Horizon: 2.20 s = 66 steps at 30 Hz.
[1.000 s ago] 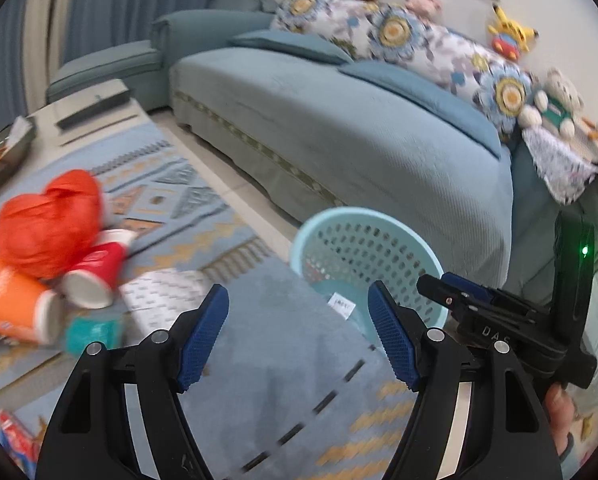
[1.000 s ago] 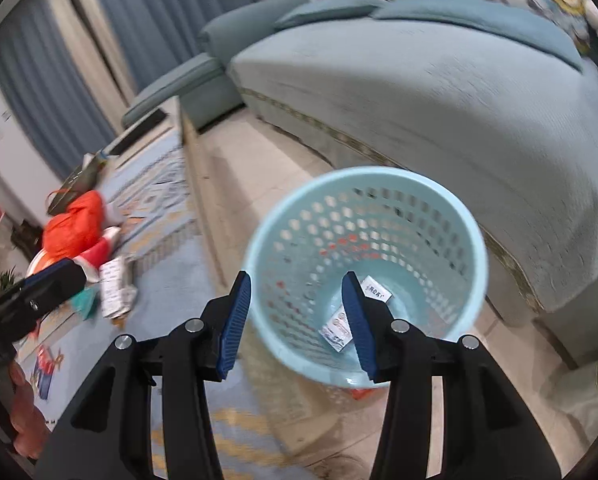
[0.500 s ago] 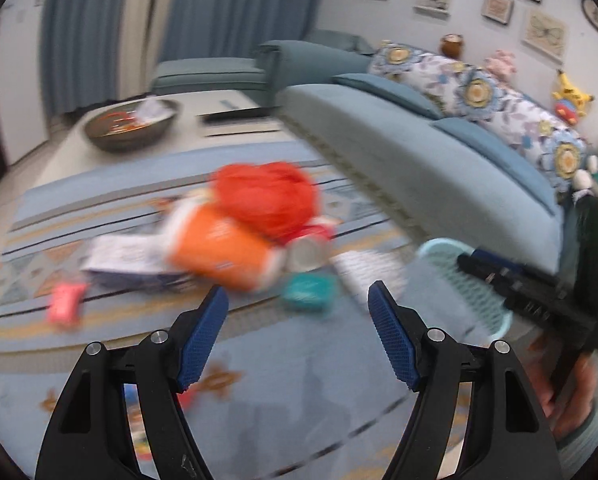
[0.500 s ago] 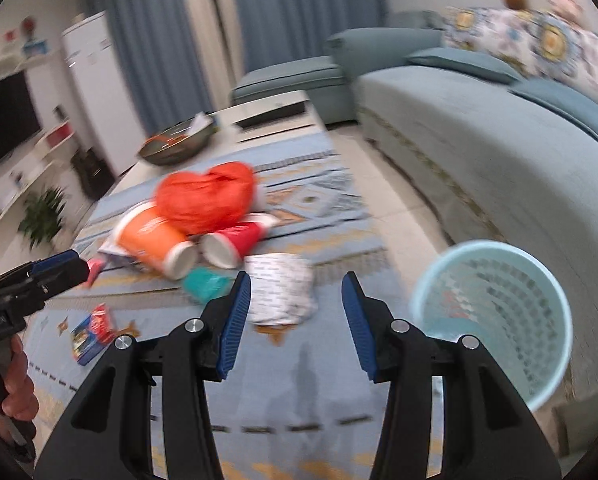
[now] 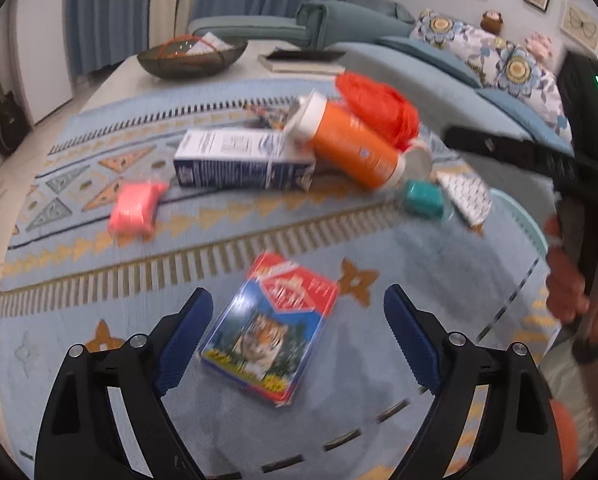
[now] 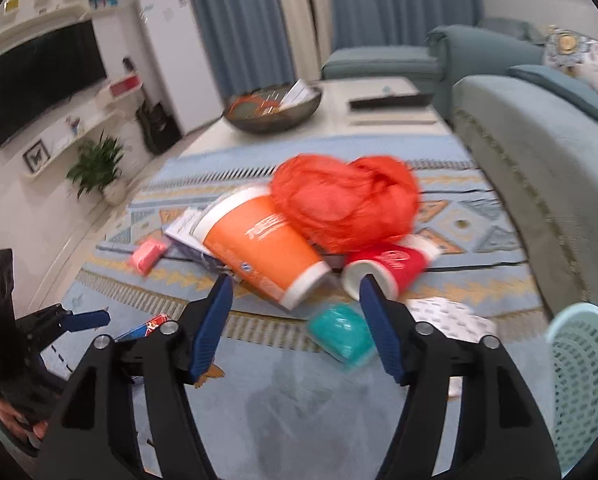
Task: Collect trash
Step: 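Move both tools back over the rug toward the card box and orange cup, then grasp the tiger-print card box with the left tool while the right tool grasps the orange paper cup, then carry the card box and orange cup over the basket and open both tools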
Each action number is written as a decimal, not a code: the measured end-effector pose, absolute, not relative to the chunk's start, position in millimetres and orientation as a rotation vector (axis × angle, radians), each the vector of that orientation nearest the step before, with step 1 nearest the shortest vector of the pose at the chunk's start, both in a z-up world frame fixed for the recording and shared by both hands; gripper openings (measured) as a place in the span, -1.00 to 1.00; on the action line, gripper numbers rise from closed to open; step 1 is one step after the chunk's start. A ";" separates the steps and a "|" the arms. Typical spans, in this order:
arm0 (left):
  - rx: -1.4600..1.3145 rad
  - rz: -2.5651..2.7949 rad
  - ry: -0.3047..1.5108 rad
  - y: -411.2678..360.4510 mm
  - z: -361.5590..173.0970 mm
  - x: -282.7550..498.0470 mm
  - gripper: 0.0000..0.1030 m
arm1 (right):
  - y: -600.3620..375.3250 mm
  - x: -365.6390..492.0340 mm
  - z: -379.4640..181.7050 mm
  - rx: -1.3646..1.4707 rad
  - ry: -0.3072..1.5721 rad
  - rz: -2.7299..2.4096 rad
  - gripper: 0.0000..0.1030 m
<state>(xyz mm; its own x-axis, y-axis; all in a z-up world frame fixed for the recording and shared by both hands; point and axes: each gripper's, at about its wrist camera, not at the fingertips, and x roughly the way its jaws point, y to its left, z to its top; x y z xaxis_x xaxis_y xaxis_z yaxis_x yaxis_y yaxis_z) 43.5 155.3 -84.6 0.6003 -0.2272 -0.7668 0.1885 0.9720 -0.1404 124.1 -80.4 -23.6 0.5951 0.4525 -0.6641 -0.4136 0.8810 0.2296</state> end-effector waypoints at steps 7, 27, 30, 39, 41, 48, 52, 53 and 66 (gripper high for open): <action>-0.017 -0.194 0.914 158.0 -107.4 41.6 0.65 | -47.9 153.2 -46.7 -0.023 0.839 0.509 0.46; 0.063 -0.093 0.928 149.6 -122.8 45.8 0.51 | -13.1 204.6 -73.5 -0.077 0.875 0.484 0.59; 0.054 -0.079 0.919 151.1 -121.8 44.3 0.42 | -13.7 203.6 -70.4 -0.069 0.838 0.472 0.59; 0.033 -0.036 0.876 155.6 -115.3 40.8 0.18 | 4.6 191.2 -64.2 -0.157 0.767 0.440 0.05; 0.005 -0.037 0.865 158.1 -111.8 39.8 0.17 | 3.7 185.7 -60.7 -0.148 0.752 0.450 -0.05; -0.082 -0.070 0.774 158.7 -82.3 34.3 0.17 | -9.3 145.6 -29.6 -0.126 0.664 0.463 -0.07; -0.107 -0.105 0.714 150.2 -59.0 30.4 0.17 | -26.2 121.6 -6.6 -0.090 0.609 0.450 -0.07; -0.106 -0.111 0.705 147.4 -54.5 30.6 0.17 | -34.0 113.6 1.7 -0.074 0.589 0.443 -0.07; -0.035 -0.303 0.539 49.4 20.6 45.5 0.17 | -157.3 25.9 56.8 0.004 0.416 0.162 -0.07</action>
